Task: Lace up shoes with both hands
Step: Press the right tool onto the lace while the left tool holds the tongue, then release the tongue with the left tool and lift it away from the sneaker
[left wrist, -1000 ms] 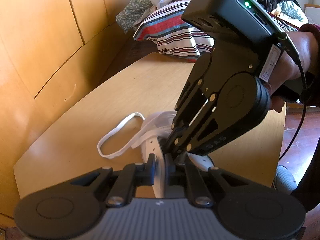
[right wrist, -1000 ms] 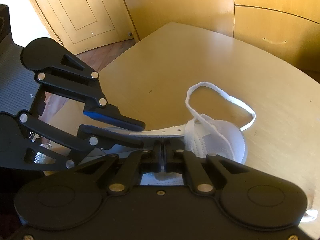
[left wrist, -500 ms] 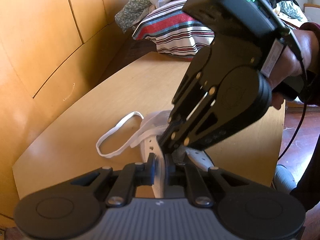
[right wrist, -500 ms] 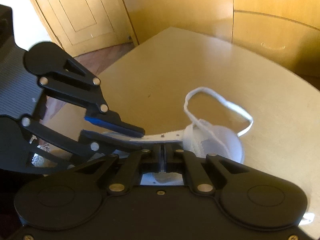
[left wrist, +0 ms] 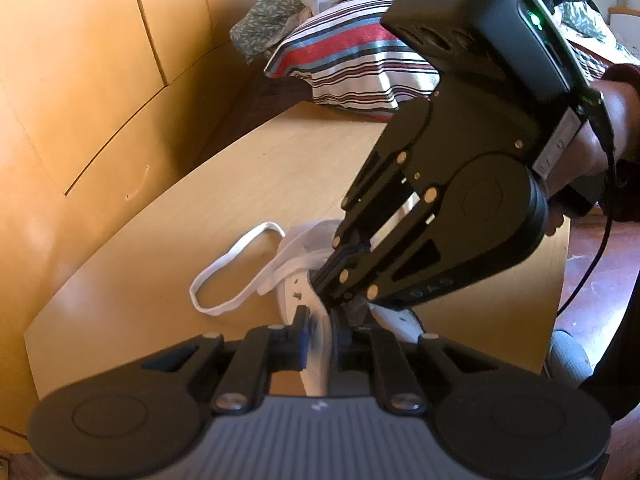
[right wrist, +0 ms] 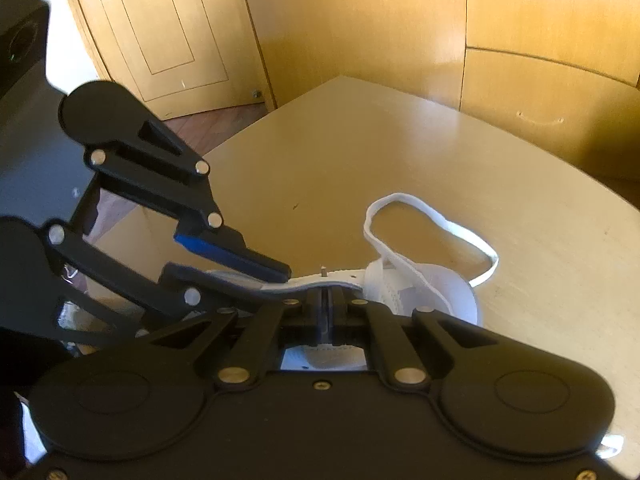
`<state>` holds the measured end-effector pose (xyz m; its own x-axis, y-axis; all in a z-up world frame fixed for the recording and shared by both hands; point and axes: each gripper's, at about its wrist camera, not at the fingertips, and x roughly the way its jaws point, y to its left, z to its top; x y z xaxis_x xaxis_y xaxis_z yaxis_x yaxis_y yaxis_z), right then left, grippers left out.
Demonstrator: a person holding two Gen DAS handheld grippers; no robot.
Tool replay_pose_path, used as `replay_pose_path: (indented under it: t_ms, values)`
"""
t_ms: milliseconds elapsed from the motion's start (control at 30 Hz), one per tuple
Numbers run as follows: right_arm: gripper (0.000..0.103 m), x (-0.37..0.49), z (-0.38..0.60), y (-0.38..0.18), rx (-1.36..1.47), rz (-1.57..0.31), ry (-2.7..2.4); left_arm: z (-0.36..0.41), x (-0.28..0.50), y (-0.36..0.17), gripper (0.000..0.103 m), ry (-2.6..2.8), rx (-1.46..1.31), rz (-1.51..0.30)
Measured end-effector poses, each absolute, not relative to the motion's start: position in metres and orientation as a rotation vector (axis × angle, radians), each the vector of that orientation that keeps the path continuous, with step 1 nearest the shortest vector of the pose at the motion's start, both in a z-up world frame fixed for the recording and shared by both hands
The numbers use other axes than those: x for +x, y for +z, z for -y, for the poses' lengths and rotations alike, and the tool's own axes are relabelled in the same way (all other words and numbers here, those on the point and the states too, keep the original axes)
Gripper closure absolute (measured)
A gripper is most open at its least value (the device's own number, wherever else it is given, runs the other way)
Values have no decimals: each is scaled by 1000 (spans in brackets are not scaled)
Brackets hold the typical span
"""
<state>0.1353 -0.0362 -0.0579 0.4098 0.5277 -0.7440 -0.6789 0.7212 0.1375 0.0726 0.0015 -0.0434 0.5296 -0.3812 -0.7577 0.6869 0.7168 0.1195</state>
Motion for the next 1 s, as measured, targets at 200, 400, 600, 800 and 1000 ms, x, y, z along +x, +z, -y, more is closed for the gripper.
replay_pose_path:
  t_ms: [200,400,600,800,1000]
  values:
    - [101,134,37,-59,-193,-856,766,-30,71,-16,80,-687,315,-777]
    - [101,133,36,-59,-193,-854,760,-51,96,-24,78,-556,77,-775]
    - [101,134,36,-59,-190,-853,758,-55,117,-54,81,-543,-136,-865]
    - [101,134,36,-60,-185,-846,757,-56,123,-65,82,-559,-249,-901]
    - [101,131,36,-61,-193,-844,751,-62,130,-81,90,-560,-421,-946]
